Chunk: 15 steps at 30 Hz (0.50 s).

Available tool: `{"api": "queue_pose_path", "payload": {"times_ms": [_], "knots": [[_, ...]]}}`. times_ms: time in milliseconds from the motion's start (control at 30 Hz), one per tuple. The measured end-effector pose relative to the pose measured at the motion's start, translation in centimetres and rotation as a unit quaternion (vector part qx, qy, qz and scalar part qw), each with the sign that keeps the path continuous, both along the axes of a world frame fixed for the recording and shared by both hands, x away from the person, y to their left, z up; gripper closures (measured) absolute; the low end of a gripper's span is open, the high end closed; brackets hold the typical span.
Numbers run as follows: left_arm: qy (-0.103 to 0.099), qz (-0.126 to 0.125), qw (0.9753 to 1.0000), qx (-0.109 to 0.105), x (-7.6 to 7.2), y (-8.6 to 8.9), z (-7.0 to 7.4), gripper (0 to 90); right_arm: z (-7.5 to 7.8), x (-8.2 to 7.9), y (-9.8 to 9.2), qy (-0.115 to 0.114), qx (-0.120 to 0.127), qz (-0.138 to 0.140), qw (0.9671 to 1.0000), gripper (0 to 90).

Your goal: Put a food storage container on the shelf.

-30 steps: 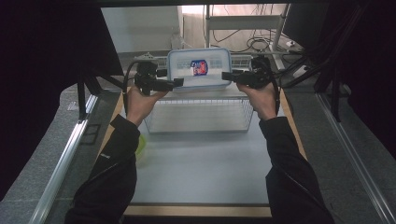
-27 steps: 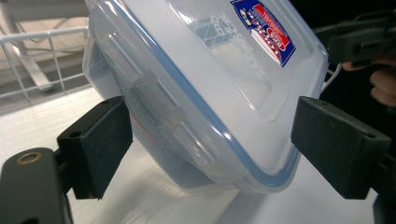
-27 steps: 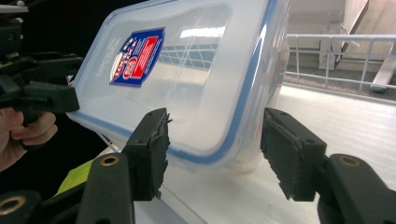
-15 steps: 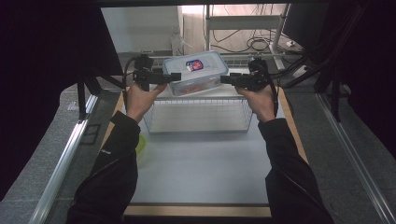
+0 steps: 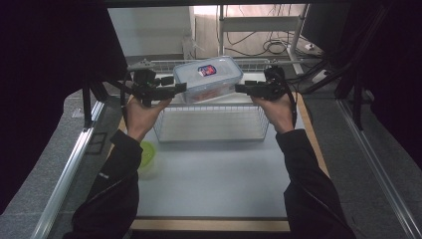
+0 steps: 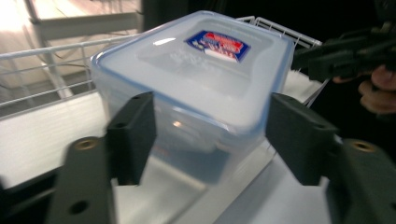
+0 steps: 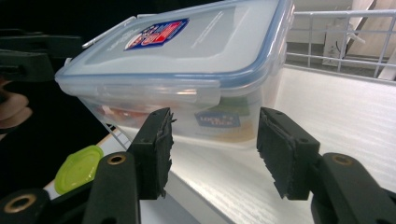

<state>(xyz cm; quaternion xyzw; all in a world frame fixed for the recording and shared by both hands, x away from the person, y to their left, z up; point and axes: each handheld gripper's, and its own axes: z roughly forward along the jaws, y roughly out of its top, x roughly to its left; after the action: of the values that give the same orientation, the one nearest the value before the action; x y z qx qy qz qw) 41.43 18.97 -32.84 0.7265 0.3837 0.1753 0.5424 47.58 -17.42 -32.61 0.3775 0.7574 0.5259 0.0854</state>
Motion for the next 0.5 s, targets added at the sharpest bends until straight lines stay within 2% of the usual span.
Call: {"api": "queue_pose_path", "payload": {"times_ms": [67, 167, 200, 233, 267, 300, 333, 400, 433, 500], "knots": [[-0.006, -0.017, 0.9997, 0.015, -1.0, -0.4, -0.8, 58.0, 0.0, -0.2, 0.1, -0.002, -0.001, 0.002, 1.0000, 50.4], [-0.007, -0.021, 0.9995, 0.021, -1.0, -0.5, -1.1, 72.3, 0.0, -0.3, 0.3, -0.004, -0.002, 0.007, 1.0000, 57.4], [0.001, -0.032, 0.9993, 0.018, -0.7, -0.5, -1.4, 76.8, 0.0, -0.3, 0.4, -0.005, -0.005, 0.010, 0.9999, 60.2], [0.001, -0.032, 0.9993, 0.018, -0.7, -0.5, -1.4, 79.7, -0.1, -0.3, 0.6, -0.006, -0.011, 0.013, 0.9998, 63.2], [0.006, -0.024, 0.9994, 0.024, -0.4, -0.6, -1.5, 81.3, -0.1, -0.4, 0.8, -0.004, -0.017, 0.015, 0.9997, 67.2], [0.006, -0.024, 0.9994, 0.024, -0.4, -0.6, -1.5, 82.9, -0.1, -0.4, 0.8, -0.004, -0.017, 0.015, 0.9997, 67.2], [0.009, -0.024, 0.9995, 0.021, -0.4, -0.6, -1.5, 84.2, -0.3, -0.4, 1.2, -0.006, -0.026, 0.020, 0.9994, 74.6], [0.008, -0.023, 0.9995, 0.021, -0.6, -0.7, -1.5, 84.3, -0.3, -0.5, 1.4, -0.007, -0.029, 0.022, 0.9993, 76.7], [0.005, -0.033, 0.9992, 0.019, -1.1, -0.9, -1.6, 85.3, -0.5, -0.4, 1.8, -0.007, -0.036, 0.025, 0.9990, 80.1], [0.005, -0.040, 0.9990, 0.017, -1.4, -1.0, -1.6, 86.0, -0.6, -0.4, 2.0, -0.007, -0.041, 0.025, 0.9988, 80.8]]}}
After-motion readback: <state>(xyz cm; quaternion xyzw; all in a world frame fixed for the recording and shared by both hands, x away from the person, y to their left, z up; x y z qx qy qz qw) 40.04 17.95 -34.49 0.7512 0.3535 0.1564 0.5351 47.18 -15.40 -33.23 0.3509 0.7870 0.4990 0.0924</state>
